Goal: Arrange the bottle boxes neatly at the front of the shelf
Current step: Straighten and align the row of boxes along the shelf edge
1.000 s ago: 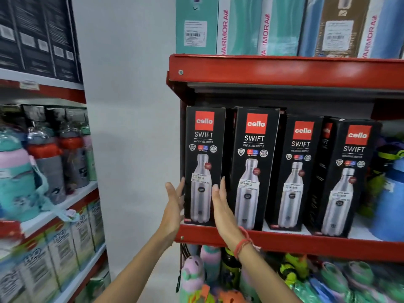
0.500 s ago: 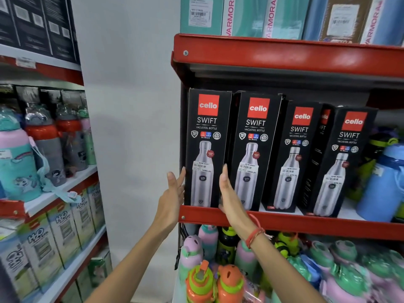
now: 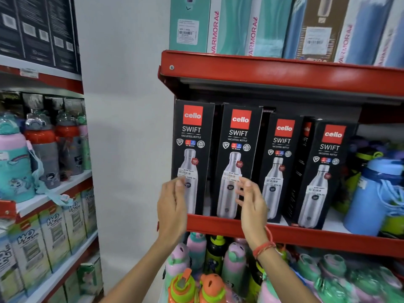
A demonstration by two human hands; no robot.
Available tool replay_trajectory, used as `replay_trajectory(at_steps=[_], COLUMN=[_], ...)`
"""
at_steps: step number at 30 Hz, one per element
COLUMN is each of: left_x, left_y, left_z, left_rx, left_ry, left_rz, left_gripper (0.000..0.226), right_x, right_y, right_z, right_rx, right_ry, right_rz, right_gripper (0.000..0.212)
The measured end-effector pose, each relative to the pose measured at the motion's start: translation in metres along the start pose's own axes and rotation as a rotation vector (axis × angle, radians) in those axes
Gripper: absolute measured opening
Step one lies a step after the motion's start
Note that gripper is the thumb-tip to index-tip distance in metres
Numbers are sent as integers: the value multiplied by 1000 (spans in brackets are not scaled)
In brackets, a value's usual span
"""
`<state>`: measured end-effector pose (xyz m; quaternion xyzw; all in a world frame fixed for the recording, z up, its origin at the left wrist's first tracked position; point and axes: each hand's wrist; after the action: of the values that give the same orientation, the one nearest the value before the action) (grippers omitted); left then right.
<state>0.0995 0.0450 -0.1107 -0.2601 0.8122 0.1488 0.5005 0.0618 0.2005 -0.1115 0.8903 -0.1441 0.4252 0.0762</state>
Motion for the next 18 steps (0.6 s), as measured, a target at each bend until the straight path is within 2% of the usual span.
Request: replay_trajectory(at_steps=[3, 6, 9, 14, 18], left_x=[-5, -7, -7, -4, -1], left_y=[26, 45, 56, 60, 61], left_z=[13, 29, 36, 30, 27], left_rx=[261, 384, 412, 469, 471], left_ry=[-30, -96, -141, -234, -236], left_rz=[-33, -75, -78, -102, -129], left_gripper=[43, 59, 69, 73, 72], right_x=[-8, -6, -12, -16, -12], right_y=[-13, -23, -31, -34, -38], right_z=[-4, -1, -2, -2, -3], right_rx=[21, 119, 143, 440, 500], right_ry=[46, 47, 83, 176, 154], right_rz=[58, 110, 154, 42, 37], right_gripper=[32, 41, 48, 61, 63])
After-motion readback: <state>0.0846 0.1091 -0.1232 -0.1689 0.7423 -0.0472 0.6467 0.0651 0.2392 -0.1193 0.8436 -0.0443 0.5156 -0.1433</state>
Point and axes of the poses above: each hand's wrist, its own z-axis away from the middle knuckle, its own y-axis out of the palm, x = y × z, and after that the axes turned 8 degrees about -y, right-handed
